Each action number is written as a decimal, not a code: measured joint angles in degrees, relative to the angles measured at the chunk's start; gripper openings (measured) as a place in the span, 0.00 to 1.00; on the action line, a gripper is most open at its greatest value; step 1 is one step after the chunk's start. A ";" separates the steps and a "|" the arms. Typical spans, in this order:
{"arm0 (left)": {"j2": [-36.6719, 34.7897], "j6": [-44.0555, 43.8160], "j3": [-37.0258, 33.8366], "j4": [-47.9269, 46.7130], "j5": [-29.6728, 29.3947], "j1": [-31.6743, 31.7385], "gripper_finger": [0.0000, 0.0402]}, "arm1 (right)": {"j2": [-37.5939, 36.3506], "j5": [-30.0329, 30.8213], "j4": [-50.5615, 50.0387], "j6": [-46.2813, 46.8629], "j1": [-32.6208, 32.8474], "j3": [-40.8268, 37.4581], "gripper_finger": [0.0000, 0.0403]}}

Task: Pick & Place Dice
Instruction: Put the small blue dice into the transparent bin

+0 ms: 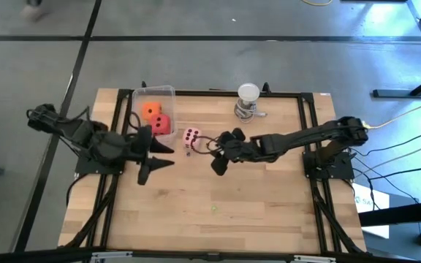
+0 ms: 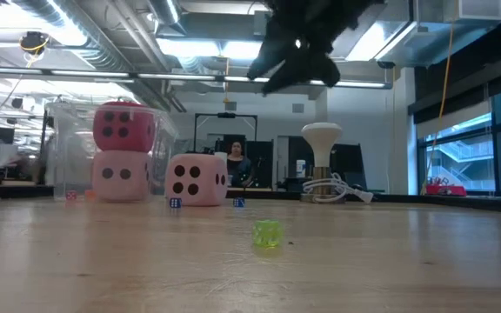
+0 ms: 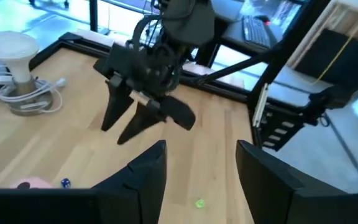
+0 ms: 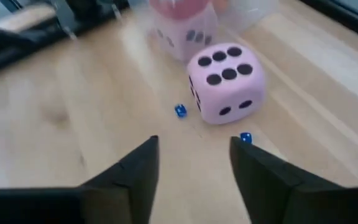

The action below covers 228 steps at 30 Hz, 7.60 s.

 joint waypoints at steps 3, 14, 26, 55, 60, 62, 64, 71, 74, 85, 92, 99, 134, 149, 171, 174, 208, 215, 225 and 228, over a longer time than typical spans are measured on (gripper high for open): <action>0.97 -0.88 0.00 0.04 -3.39 -2.58 0.45 | 2.57 1.64 0.61 -1.42 -0.09 0.00 0.58; 2.26 -1.24 0.00 0.06 -11.34 -6.84 0.45 | 11.89 5.10 6.53 -5.75 -2.07 -0.02 0.66; 2.22 -2.56 0.00 0.08 -13.28 -7.81 0.45 | 19.57 3.30 12.20 -10.32 -5.83 -0.04 0.61; 2.22 -3.87 0.00 0.08 -14.34 -7.79 0.45 | 23.78 -1.81 15.50 -14.25 -11.70 -0.04 0.61; 2.22 -4.07 0.00 0.08 -14.36 -7.79 0.45 | 24.18 -3.00 15.68 -12.94 -12.04 0.00 0.61; 2.22 -4.05 0.00 0.08 -14.36 -7.79 0.45 | 24.18 -2.99 15.89 -12.94 -12.07 0.00 0.61; 2.22 -4.05 0.00 0.08 -14.43 -7.79 0.45 | 24.18 -2.98 15.73 -12.92 -12.07 0.00 0.61; 2.22 -4.02 0.00 0.07 -14.55 -7.79 0.45 | 25.01 -3.51 15.92 -12.71 -12.15 0.02 0.54; 2.22 -4.02 0.00 0.08 -14.55 -7.79 0.45 | 25.70 -4.34 16.26 -12.07 -12.13 0.13 0.48; 2.22 -4.90 0.00 0.08 -14.53 -7.79 0.45 | 26.28 -4.00 16.08 -8.20 -12.31 0.20 0.14; 2.22 -4.90 0.00 0.08 -14.53 -7.79 0.45 | 26.30 -4.99 15.59 -6.35 -12.26 0.20 0.12; 2.22 -4.44 0.00 0.06 -14.53 -7.79 0.45 | 24.31 -8.91 13.07 -3.63 -11.48 0.04 0.12; 2.35 7.70 0.00 -0.60 -15.32 -7.76 0.45 | 1.35 -29.86 9.23 19.97 0.58 -0.03 0.12; 13.86 31.14 0.04 14.59 -17.67 -5.86 0.69 | -9.08 -24.77 20.79 20.96 3.96 0.07 0.12; 22.69 49.62 0.00 32.87 -18.60 -5.67 0.83 | -9.04 -23.30 26.34 21.03 5.66 0.02 0.12; 22.70 49.59 0.00 34.88 -18.60 -5.23 0.83 | -9.04 -23.30 27.17 20.68 5.66 0.02 0.12; 22.83 54.90 0.02 37.13 -11.71 -3.37 0.39 | -9.04 -23.59 28.31 19.85 5.70 -0.04 0.12; 22.83 55.16 0.07 37.19 -11.29 -3.37 0.38 | -8.98 -23.84 29.65 19.87 5.68 -0.08 0.12; 22.94 57.98 0.07 37.07 -10.27 -3.37 0.38 | -8.95 -24.97 30.97 20.05 5.69 -0.09 0.12; 22.94 57.77 0.07 37.15 -10.10 -3.37 0.38 | -8.95 -24.99 30.97 20.04 5.77 -0.09 0.12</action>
